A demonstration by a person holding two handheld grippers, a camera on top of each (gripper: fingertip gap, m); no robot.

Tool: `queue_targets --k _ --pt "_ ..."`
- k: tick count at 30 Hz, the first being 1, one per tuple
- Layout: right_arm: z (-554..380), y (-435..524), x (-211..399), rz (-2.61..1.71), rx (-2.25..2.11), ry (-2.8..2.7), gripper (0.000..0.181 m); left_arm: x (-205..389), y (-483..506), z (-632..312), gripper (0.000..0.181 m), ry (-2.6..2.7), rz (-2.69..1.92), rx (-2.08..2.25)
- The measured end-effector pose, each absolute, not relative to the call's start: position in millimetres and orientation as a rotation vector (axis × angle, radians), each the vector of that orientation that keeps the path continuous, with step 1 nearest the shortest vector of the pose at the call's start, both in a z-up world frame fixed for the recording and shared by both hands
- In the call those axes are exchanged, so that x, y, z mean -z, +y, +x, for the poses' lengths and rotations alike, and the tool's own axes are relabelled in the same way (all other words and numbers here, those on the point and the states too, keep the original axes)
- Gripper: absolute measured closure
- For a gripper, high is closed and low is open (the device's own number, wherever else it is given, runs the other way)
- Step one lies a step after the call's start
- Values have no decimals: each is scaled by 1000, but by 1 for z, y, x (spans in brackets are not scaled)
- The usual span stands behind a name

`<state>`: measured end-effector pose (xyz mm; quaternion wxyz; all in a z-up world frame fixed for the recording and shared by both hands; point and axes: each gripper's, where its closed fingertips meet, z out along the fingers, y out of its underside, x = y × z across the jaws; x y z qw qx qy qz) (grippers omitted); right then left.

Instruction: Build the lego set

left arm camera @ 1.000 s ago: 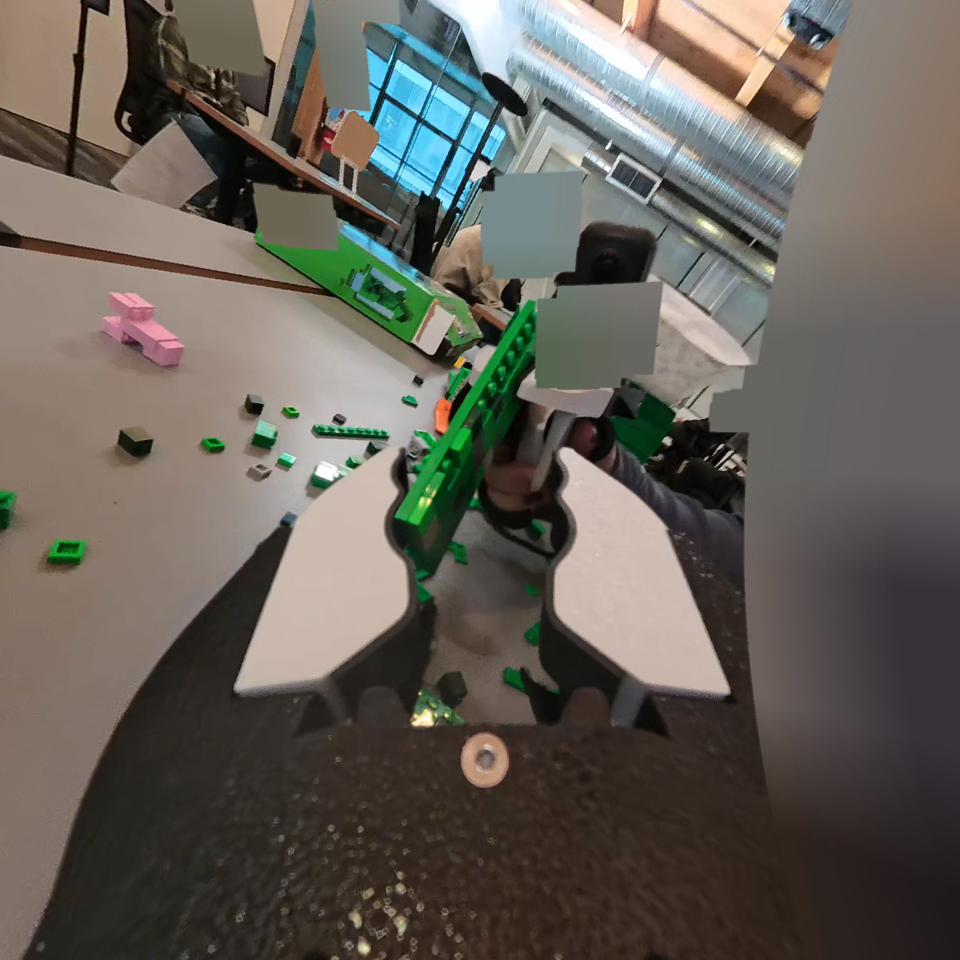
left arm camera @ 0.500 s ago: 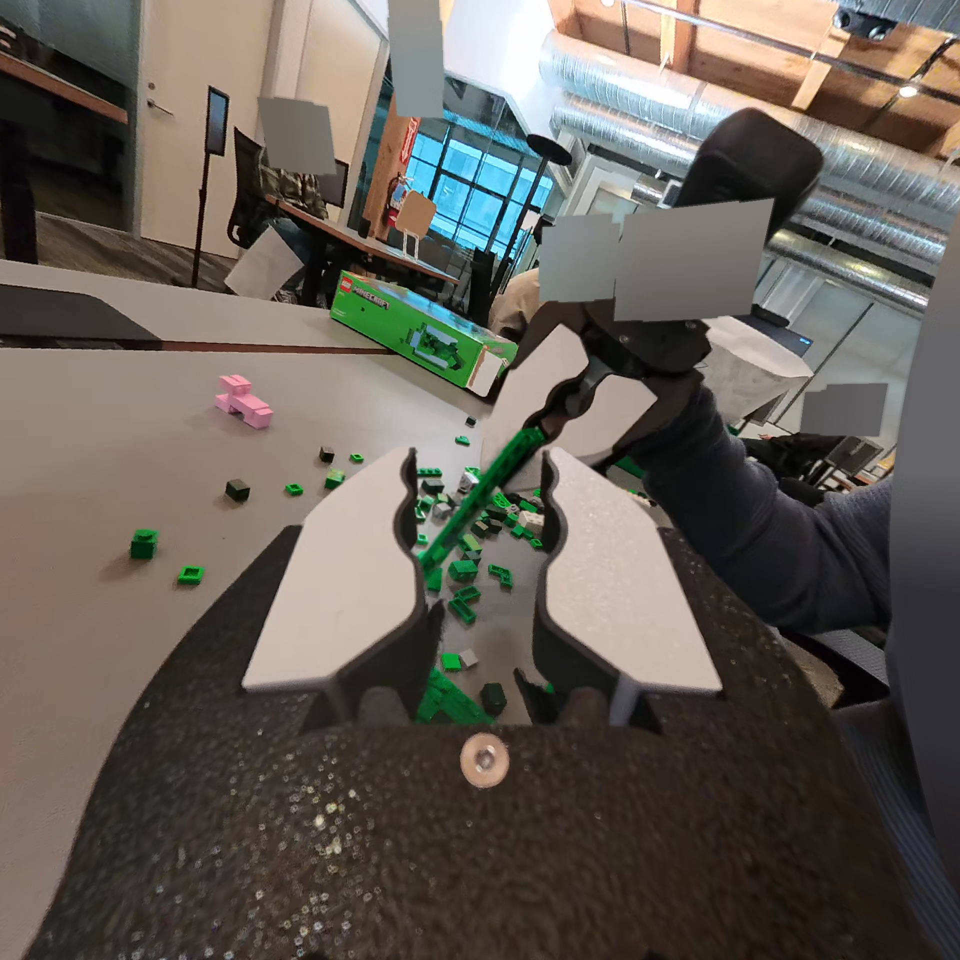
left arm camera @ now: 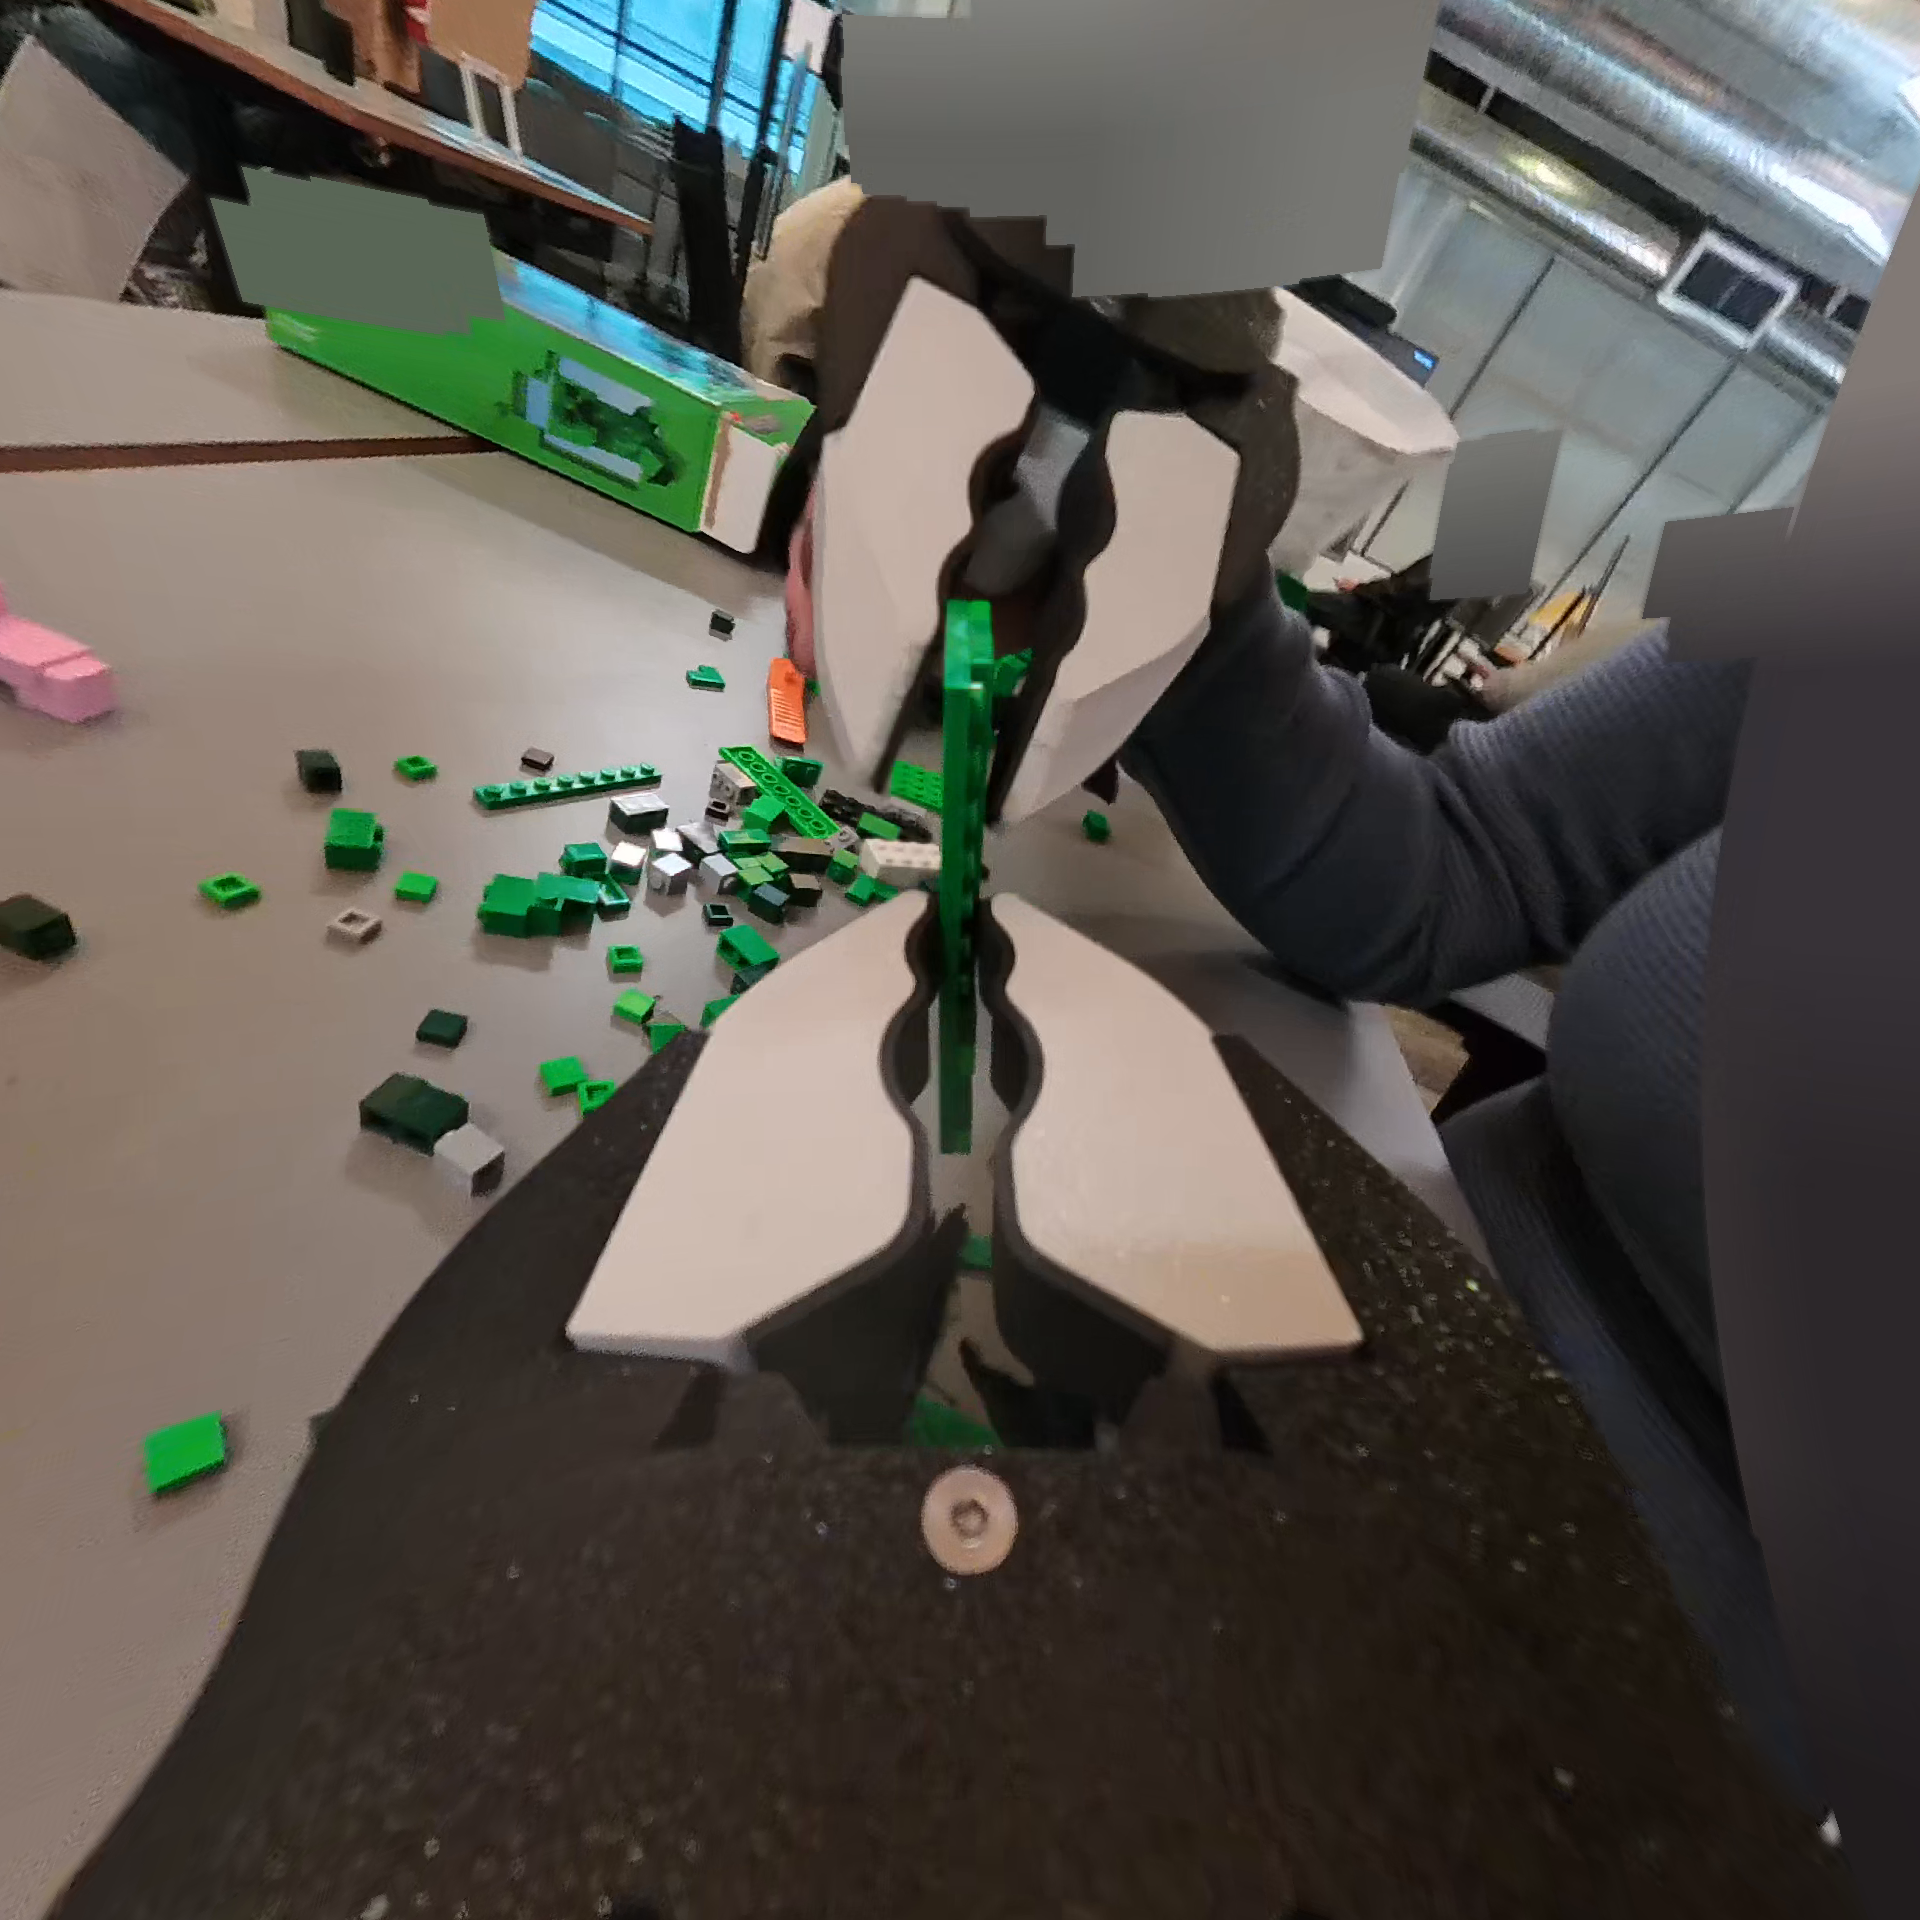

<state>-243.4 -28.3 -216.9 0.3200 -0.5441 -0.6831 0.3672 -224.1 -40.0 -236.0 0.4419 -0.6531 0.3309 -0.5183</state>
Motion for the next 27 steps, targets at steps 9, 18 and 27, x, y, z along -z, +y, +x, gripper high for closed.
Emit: queue_targets --k 9,18,27 --pt "-241 0 212 -1393 -533 -1660 135 231 -19 -245 176 477 -1644 1519" --pt "-241 -11 195 -1476 -1142 -1305 164 231 -32 -230 176 657 -1605 1437" --pt "-244 -14 197 -1463 -1137 -1308 170 231 -34 -228 176 686 -1603 1429"
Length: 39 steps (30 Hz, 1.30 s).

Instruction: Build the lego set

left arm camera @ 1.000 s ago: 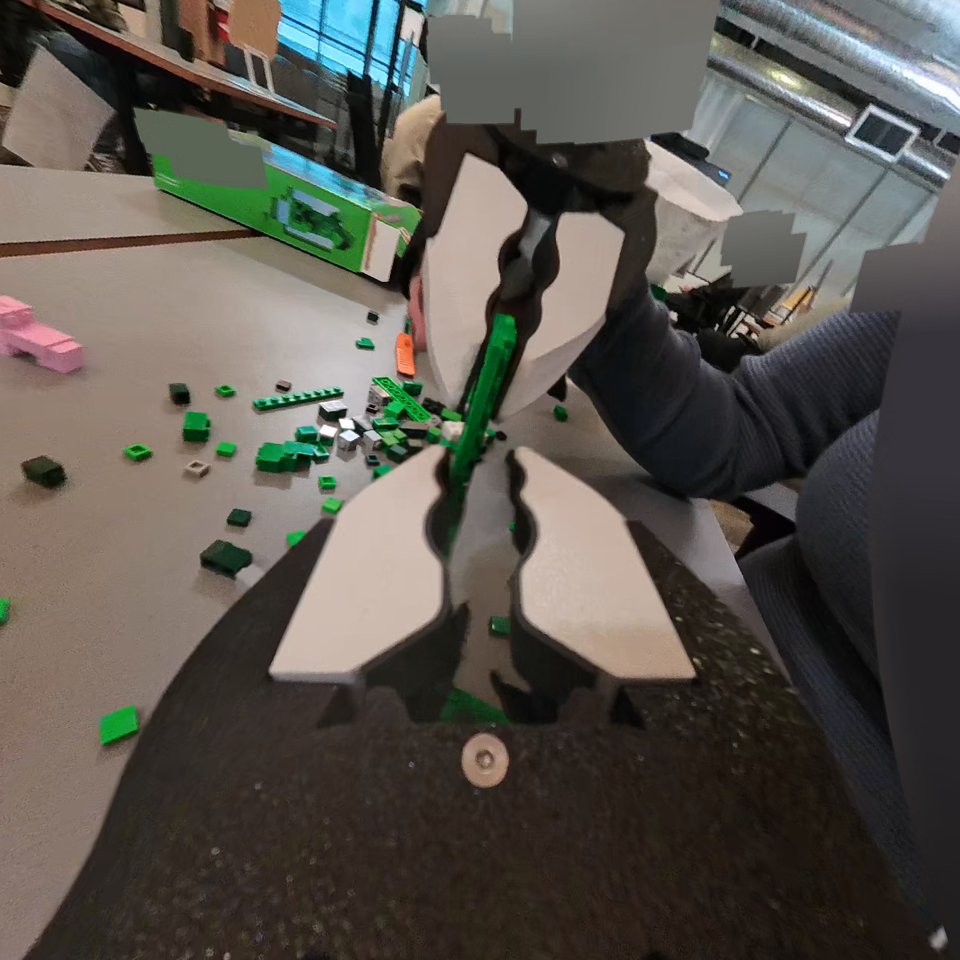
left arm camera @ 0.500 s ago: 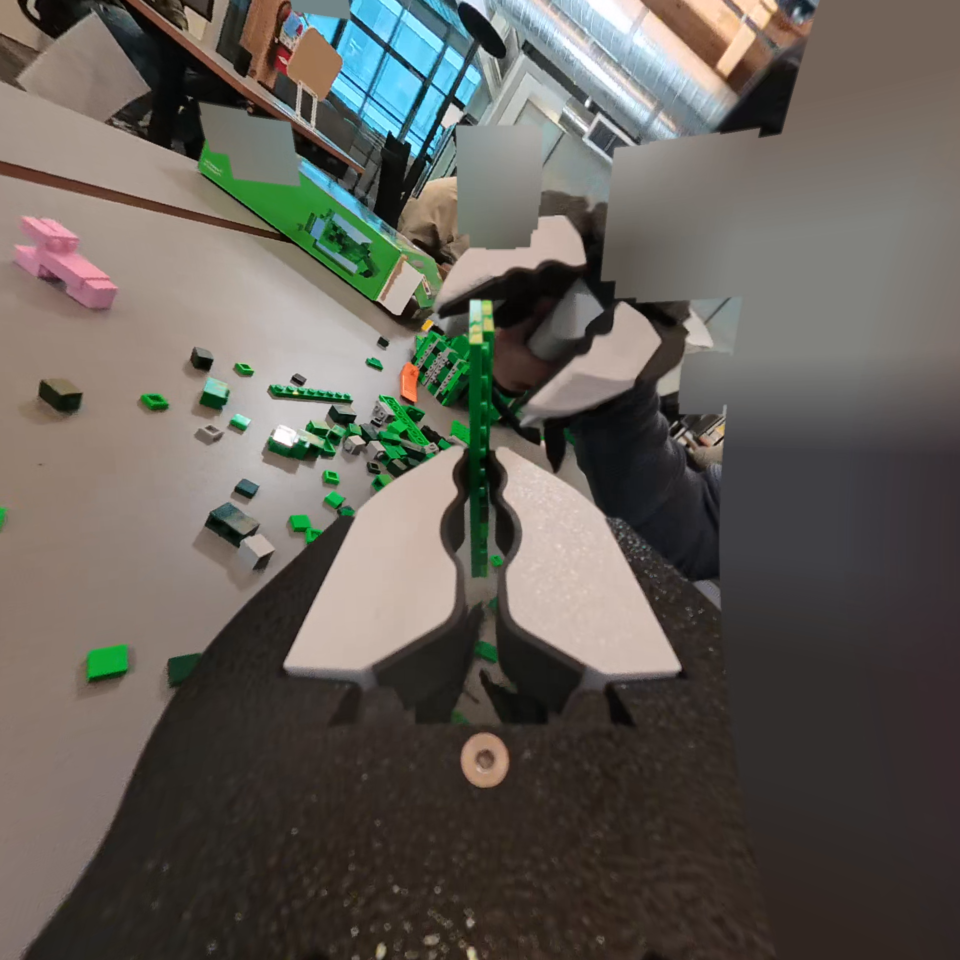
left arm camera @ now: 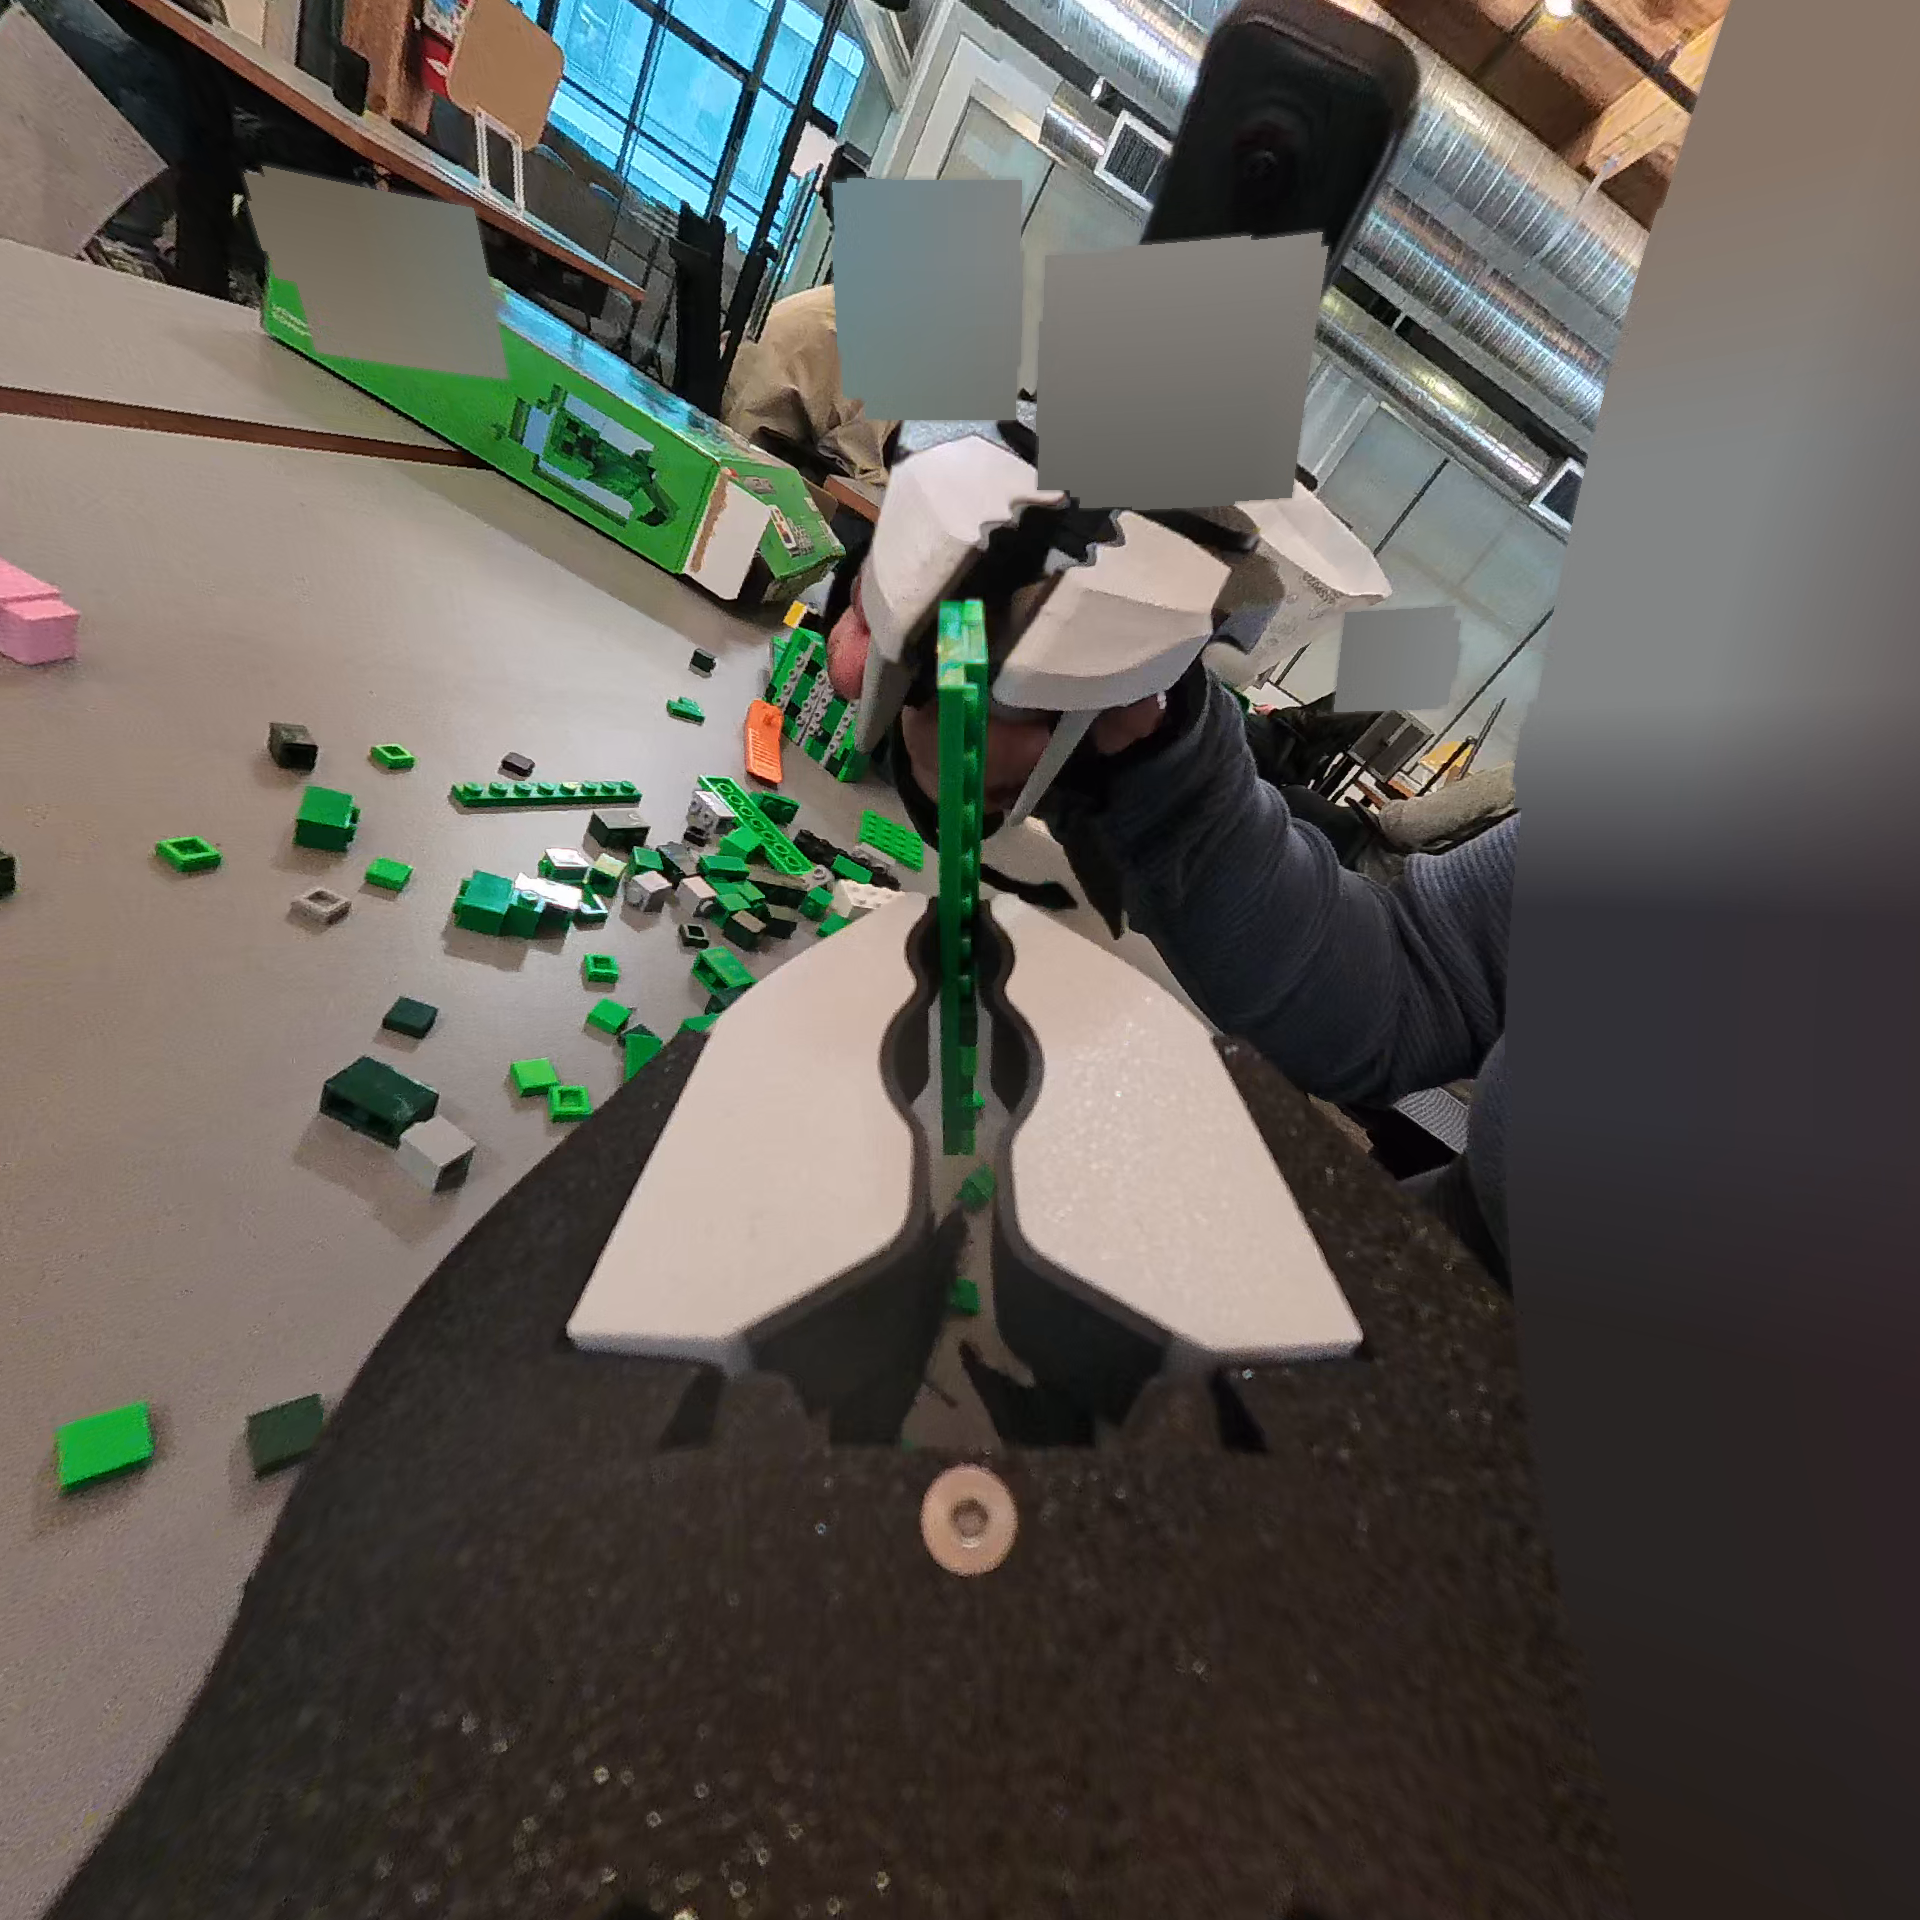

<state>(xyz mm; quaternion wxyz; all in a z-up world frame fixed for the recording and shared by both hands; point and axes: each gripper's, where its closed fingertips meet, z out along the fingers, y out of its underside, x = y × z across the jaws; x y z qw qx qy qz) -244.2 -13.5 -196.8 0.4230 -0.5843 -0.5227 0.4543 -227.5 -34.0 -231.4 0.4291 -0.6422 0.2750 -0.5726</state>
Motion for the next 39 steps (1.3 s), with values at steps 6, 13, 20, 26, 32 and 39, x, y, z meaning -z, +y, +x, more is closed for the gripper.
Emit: queue_targets --k 6,13,20,26,32,39 --pt "-252 0 202 -1488 -848 -1233 160 235 -19 -234 176 643 -1631 1228" --pt "-249 11 200 -1406 -616 -1139 153 231 -12 -241 176 526 -1619 1290" --pt "-241 1 213 -1415 -686 -1134 129 215 1 -268 176 301 -1501 1364" --pt "-262 -1 243 -1435 -343 -1267 117 211 -2 -262 176 305 -1469 1392" --pt "-261 5 258 -1404 -115 -1424 138 213 -8 -255 173 358 -1479 1449" --pt "-229 4 261 -1191 -43 -1773 144 220 -25 -251 170 551 -1575 1493"
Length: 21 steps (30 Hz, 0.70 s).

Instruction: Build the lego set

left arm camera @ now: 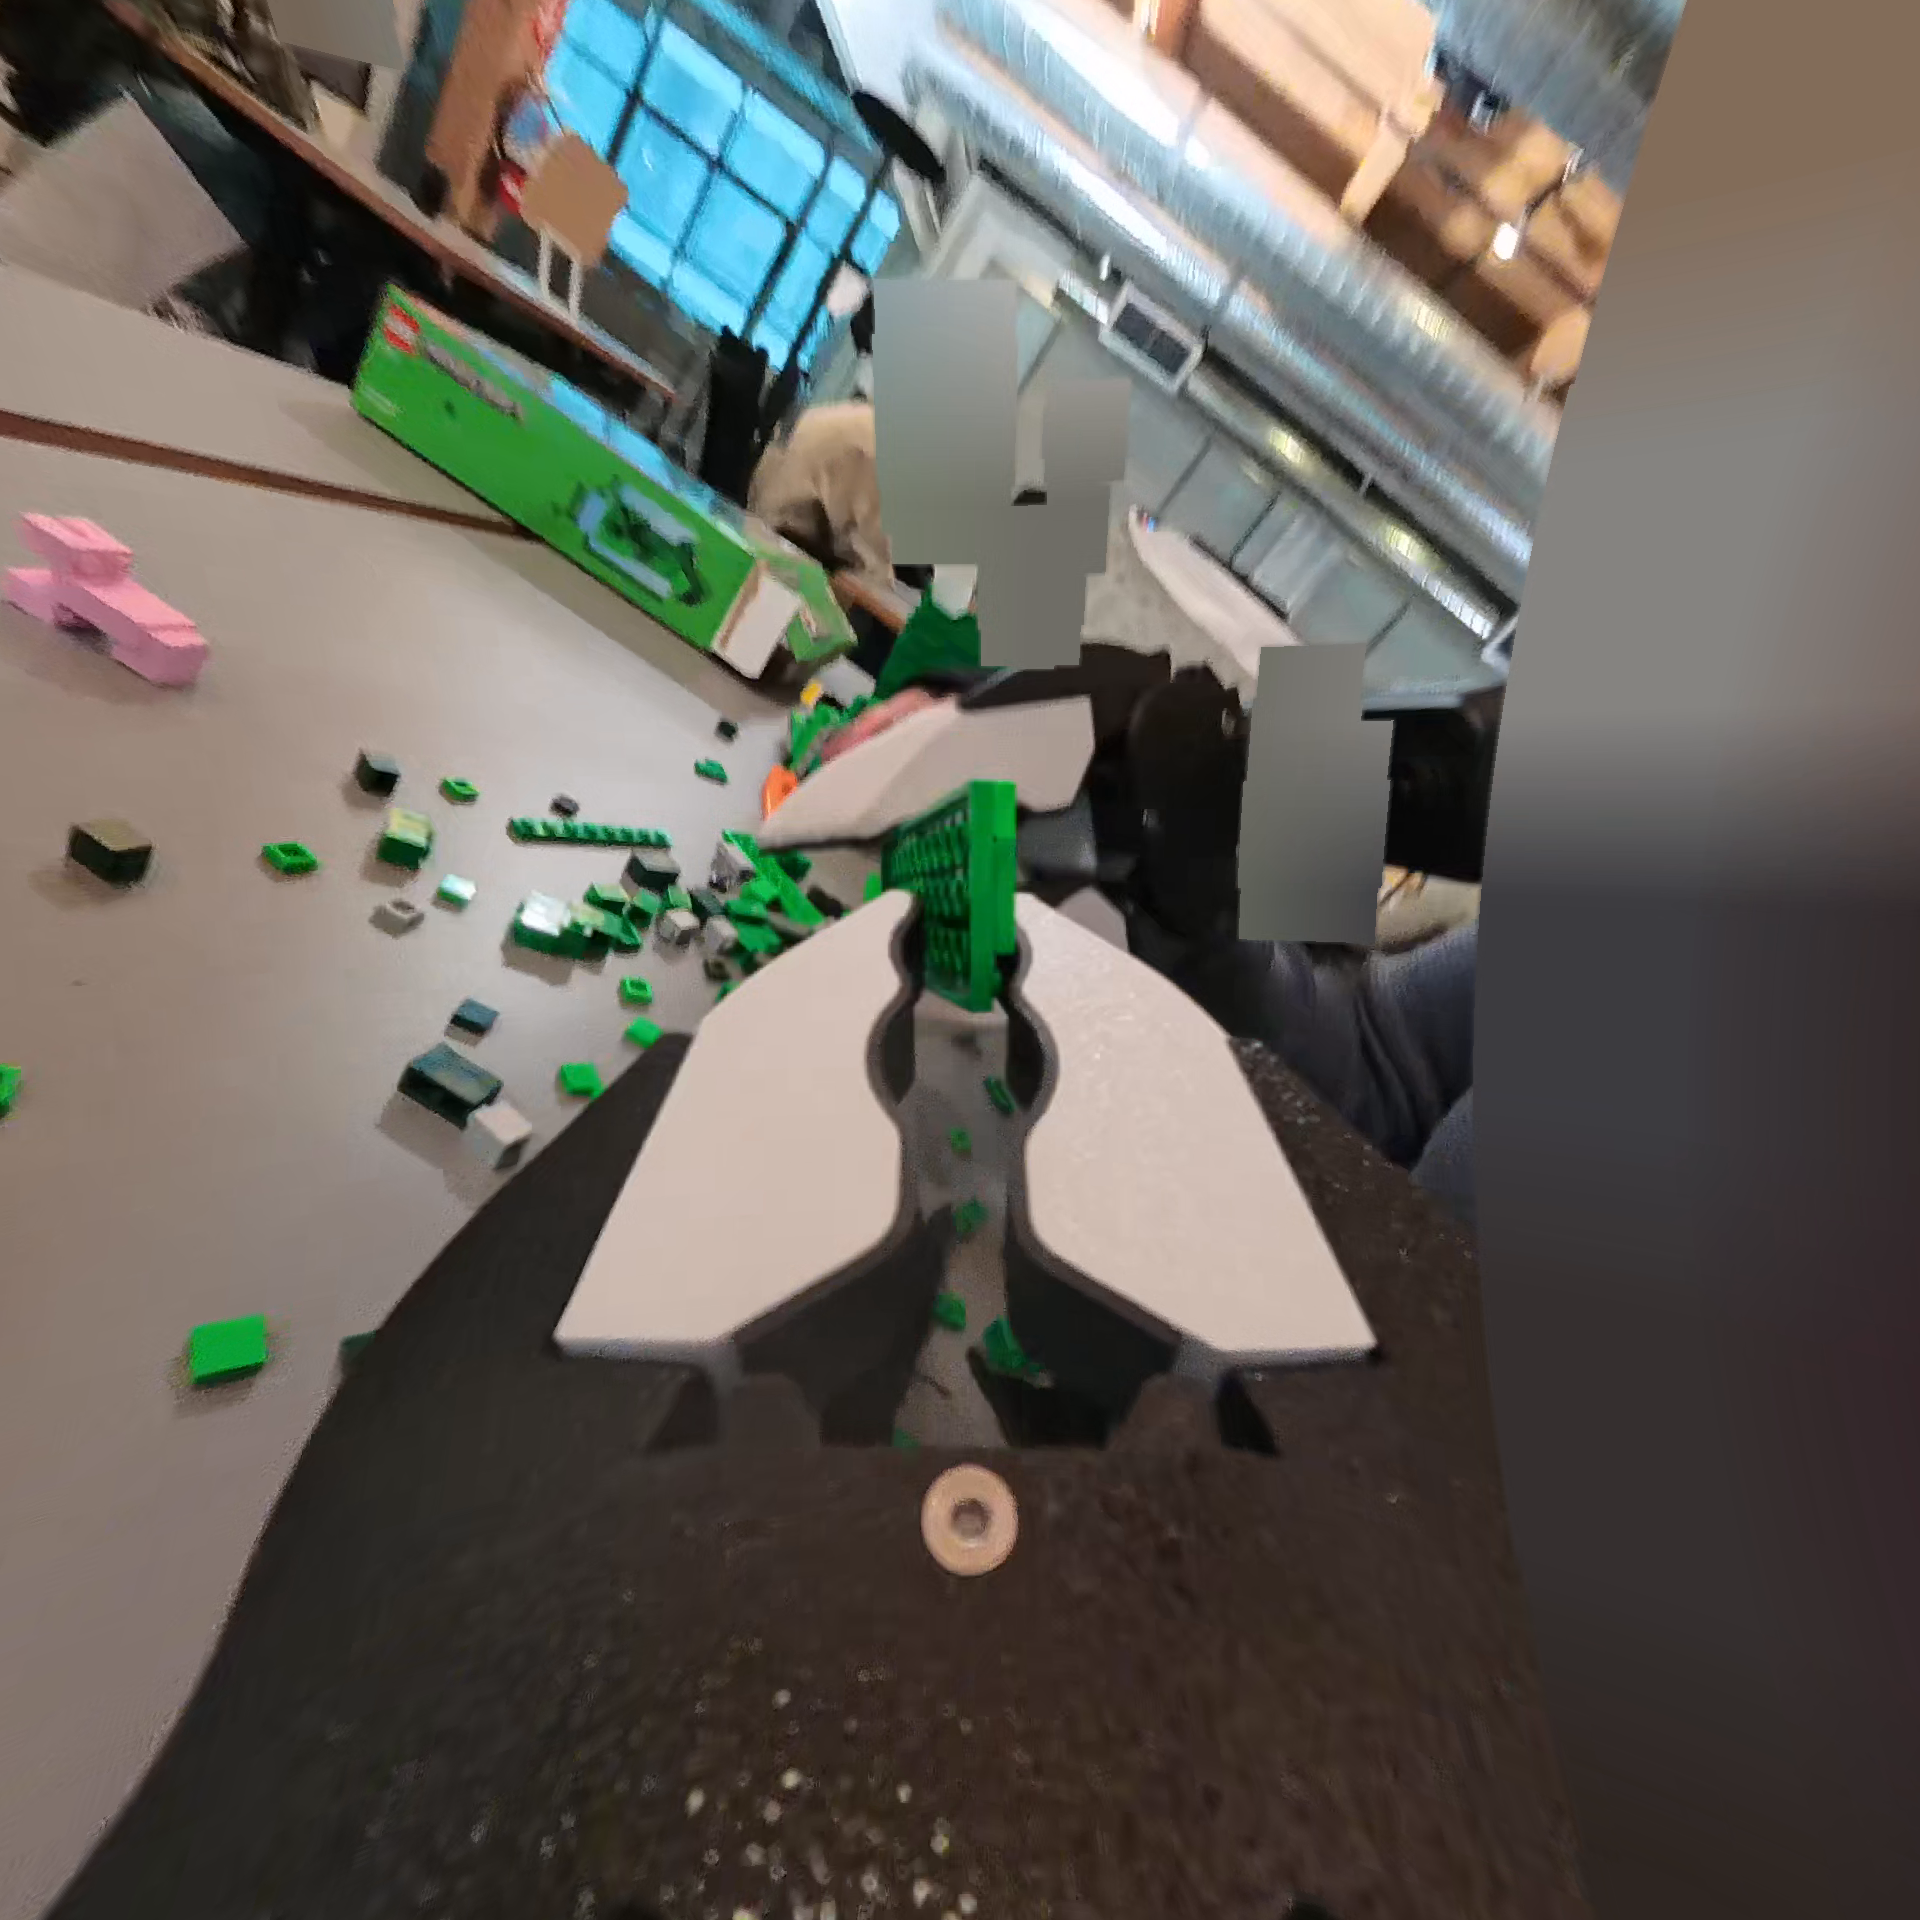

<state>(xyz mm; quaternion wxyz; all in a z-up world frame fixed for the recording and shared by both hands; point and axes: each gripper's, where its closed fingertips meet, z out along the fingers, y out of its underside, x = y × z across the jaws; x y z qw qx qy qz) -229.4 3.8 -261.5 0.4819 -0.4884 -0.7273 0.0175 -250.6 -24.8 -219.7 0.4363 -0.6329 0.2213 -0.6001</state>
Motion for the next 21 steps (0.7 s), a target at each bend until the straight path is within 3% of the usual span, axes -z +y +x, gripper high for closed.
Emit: queue_targets --k 6,11,14,21 --pt "-216 6 264 -1200 -32 -1822 144 239 -25 -240 176 632 -1694 1354" --pt "-238 8 253 -1125 150 -1697 123 247 -17 -235 175 511 -1747 1413" --pt "-246 12 261 -1106 301 -1701 119 247 -22 -228 175 559 -1741 1429" --pt "-250 15 270 -1166 335 -1697 139 250 -28 -220 176 608 -1756 1441"
